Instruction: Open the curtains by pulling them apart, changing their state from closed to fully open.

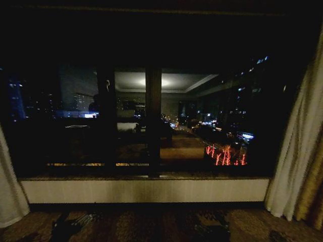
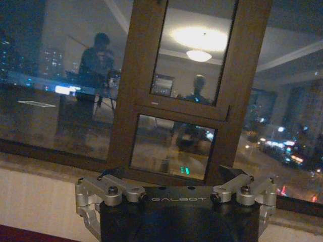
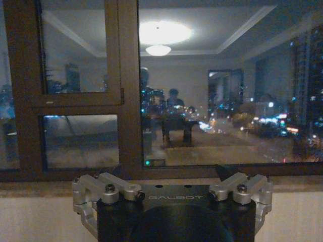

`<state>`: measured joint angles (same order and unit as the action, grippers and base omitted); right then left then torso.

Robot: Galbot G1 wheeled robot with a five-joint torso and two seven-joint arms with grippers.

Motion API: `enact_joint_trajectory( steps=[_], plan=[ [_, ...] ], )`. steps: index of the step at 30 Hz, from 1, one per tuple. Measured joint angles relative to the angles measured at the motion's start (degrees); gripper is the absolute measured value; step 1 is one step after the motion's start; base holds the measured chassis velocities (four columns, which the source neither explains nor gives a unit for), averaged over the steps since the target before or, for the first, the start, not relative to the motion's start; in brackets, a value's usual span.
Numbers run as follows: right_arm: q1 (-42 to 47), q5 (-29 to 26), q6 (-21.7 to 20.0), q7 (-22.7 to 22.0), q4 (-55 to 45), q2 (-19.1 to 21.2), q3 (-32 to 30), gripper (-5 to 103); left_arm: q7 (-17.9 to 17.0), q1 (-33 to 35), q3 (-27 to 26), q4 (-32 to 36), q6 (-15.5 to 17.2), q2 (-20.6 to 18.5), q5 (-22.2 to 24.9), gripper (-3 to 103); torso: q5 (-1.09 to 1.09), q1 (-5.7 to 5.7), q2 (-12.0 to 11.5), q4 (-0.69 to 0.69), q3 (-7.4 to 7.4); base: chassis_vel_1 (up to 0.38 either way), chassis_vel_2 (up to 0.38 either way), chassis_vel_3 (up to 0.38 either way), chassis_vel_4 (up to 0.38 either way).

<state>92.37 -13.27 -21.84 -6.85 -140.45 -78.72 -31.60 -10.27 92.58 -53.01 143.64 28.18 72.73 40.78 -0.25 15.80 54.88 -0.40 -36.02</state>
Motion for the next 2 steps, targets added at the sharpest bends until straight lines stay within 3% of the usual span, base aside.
enact_joint_trajectory(
  steps=[2],
  plan=[
    [0.1,0.0,0.1,-0.2,-0.5,0.0,-0.1,100,0.0,0.4,0.2,0.1,-0.1,0.5,-0.7,100,0.0,0.0,0.0,0.0,0.0,0.0,0.0,0.0,0.0]
  ],
)
